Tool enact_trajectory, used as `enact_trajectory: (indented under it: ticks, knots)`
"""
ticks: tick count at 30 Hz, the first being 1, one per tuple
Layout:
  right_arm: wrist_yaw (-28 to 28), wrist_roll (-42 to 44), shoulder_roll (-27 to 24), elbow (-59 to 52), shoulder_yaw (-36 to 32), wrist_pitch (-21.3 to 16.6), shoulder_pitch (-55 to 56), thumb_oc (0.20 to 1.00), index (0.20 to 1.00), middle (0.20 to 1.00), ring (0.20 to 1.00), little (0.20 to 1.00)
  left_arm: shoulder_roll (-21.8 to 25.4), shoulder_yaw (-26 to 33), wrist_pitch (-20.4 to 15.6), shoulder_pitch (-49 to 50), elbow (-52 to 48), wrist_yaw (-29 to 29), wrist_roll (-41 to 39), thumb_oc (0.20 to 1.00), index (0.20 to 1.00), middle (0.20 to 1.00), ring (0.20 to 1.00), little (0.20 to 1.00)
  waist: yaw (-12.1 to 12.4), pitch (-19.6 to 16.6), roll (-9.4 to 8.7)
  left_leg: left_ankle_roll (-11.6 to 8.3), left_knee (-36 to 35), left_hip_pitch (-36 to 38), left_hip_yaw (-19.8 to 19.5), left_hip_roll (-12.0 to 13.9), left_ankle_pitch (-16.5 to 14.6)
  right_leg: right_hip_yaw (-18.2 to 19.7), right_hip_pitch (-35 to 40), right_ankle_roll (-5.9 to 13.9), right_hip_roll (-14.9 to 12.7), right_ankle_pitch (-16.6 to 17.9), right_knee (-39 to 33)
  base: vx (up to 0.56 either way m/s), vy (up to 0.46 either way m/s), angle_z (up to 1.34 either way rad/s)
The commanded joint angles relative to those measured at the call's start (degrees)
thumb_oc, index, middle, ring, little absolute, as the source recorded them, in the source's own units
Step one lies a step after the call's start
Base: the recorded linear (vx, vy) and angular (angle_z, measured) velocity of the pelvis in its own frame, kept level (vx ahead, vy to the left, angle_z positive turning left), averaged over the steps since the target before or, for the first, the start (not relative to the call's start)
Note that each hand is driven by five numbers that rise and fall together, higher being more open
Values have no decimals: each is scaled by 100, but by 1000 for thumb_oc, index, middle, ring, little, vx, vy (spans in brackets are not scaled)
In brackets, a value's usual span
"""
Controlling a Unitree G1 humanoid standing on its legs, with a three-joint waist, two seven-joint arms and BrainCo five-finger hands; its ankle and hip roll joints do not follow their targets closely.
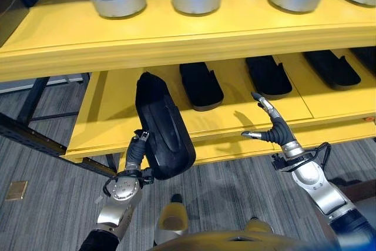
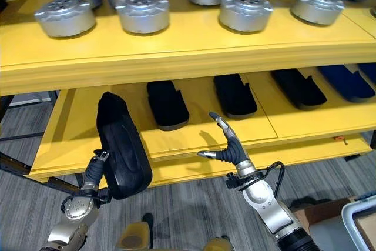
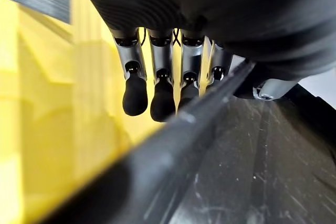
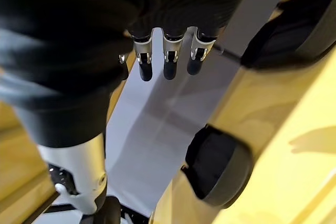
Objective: Move parts from the plastic box to the shelf.
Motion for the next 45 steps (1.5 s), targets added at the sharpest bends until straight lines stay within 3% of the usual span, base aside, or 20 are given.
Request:
enact_trajectory:
  ticks: [1,3,5,6,9,10,11,12,13,14,16,25,33,38,40,41,42,43,45]
  knots:
    - [-156,-164,-55,-402,70,-469,-447,1000,1000,1000,1000,1000,264,347,-367,-265,-486,-151,206,200,200,200,200,200,62,29,-37,421,401,140,560,-130,-400,-79,-90,-84,212,558,-93,-80,155,0]
    - [-156,-174,-4,-409,81,-410,-501,1000,1000,1000,1000,1000,276,380,-355,-256,-501,-188,252,200,200,200,200,200,128,54,-80,463,394,153,773,-143,-435,-381,-146,-60,138,742,-107,-94,191,-18]
    - [-81,-146,53,-389,132,-400,-566,1000,1000,1000,1000,1000,263,476,-351,-157,-580,-130,265,200,200,200,200,200,262,102,-71,421,265,383,1035,-100,-563,-952,-239,48,31,985,-59,-40,260,-99]
    - [21,-59,83,-376,220,-368,-627,1000,1000,1000,1000,1000,242,533,-282,-53,-724,57,214,200,200,200,200,200,308,153,-32,499,-85,731,1359,-149,-572,-1352,-510,122,-36,1160,273,-11,304,-162]
    - [13,-31,6,-457,223,-333,-517,1000,1000,1000,1000,1000,206,493,-233,-80,-700,109,105,200,200,200,200,200,126,115,24,591,-530,896,1260,-387,-450,-1113,-765,81,381,911,432,8,246,-107]
    - [15,-25,-39,-516,168,-389,-375,1000,1000,1000,1000,1000,183,471,-247,-79,-647,93,58,200,200,200,200,200,18,68,56,599,-805,978,1218,-506,-338,-1089,-826,3,675,747,467,-3,182,27]
    - [-26,-73,-84,-587,86,-482,-204,1000,1000,1000,1000,1000,124,445,-303,-54,-599,84,10,200,200,200,200,200,-69,20,54,622,-1129,983,1171,-670,-65,-1087,-908,-131,901,819,405,40,182,44]
    - [-188,-213,-175,-693,-69,-604,63,1000,1000,1000,1000,1000,89,363,-370,-6,-558,33,-30,200,200,200,200,200,-251,-56,77,630,-1386,965,719,-872,98,-474,-935,-246,1355,784,40,49,110,59]
    - [-274,-340,-204,-689,-211,-699,231,1000,1000,1000,1000,1000,67,297,-429,31,-522,-51,-118,200,200,200,200,200,-406,-127,103,671,-1447,924,488,-961,142,34,-1002,-307,1551,707,-11,109,33,92]
    - [-570,-526,-236,-582,-264,-816,230,1000,1000,1000,1000,1000,24,187,-531,8,-452,-109,-107,200,200,200,200,200,-450,-201,128,637,-1512,844,432,-972,261,168,-910,-390,1620,590,-183,70,-13,149]
    - [-904,-583,-215,-537,-384,-768,175,1000,1000,1000,1000,1000,-57,81,-520,-23,-445,-102,-81,200,200,200,200,200,-480,-245,170,635,-1497,800,429,-1007,261,216,-831,-419,1619,564,-353,75,-27,94]
    - [-913,-672,-300,-738,-543,-879,304,1000,1000,1000,1000,1000,-101,75,-362,1,-482,-22,-220,200,200,200,200,200,-530,-312,229,605,-1440,731,560,-998,244,280,-609,-525,1685,367,-443,65,-28,0]
    - [-1318,-910,-409,-713,-463,-877,136,1000,1000,1000,1000,1000,-71,63,-234,52,-481,22,-343,200,200,200,200,200,-500,-252,303,531,-1068,628,643,-980,127,58,-481,-636,1668,200,-357,93,-85,8]
    - [-1253,-663,-455,-667,-499,-855,81,1000,1000,1000,1000,1000,-48,46,-166,3,-450,53,-399,200,200,200,200,200,-540,-150,369,500,-605,453,804,-959,-36,-136,-568,-727,1584,27,-45,53,-87,1]
    - [-1212,-587,-485,-673,-564,-857,126,1000,1000,1000,1000,1000,-36,-3,-182,-51,-406,2,-383,200,200,200,200,200,-612,-72,357,397,-175,292,1091,-769,-15,-264,-499,-778,1502,-21,14,54,-86,8]
    - [-1254,-608,-502,-656,-610,-880,133,1000,1000,1000,1000,1000,-21,-79,-189,-151,-363,-31,-402,200,200,200,200,200,-720,-4,355,248,364,216,1371,-422,-22,-331,-440,-807,1443,-192,143,59,-63,21]
    - [-1265,-634,-506,-662,-628,-882,132,1000,1000,1000,1000,1000,-23,-102,-193,-174,-356,-38,-402,200,200,200,200,200,-759,12,354,206,448,208,1474,-263,70,-372,-440,-829,1424,-219,180,54,-19,49]
    - [-1232,-642,-546,-732,-660,-756,111,1000,1000,1000,1000,1000,-48,-160,-125,-230,-399,24,-460,200,200,200,200,200,-851,29,388,125,419,310,1612,108,185,-456,-490,-899,1409,-342,373,9,49,45]
    - [-1197,-621,-600,-768,-671,-681,118,1000,1000,1000,1000,1000,-50,-175,-95,-200,-456,89,-485,200,200,200,200,200,-876,12,406,-16,297,358,1457,326,548,-398,-510,-974,1457,-378,401,1,113,22]
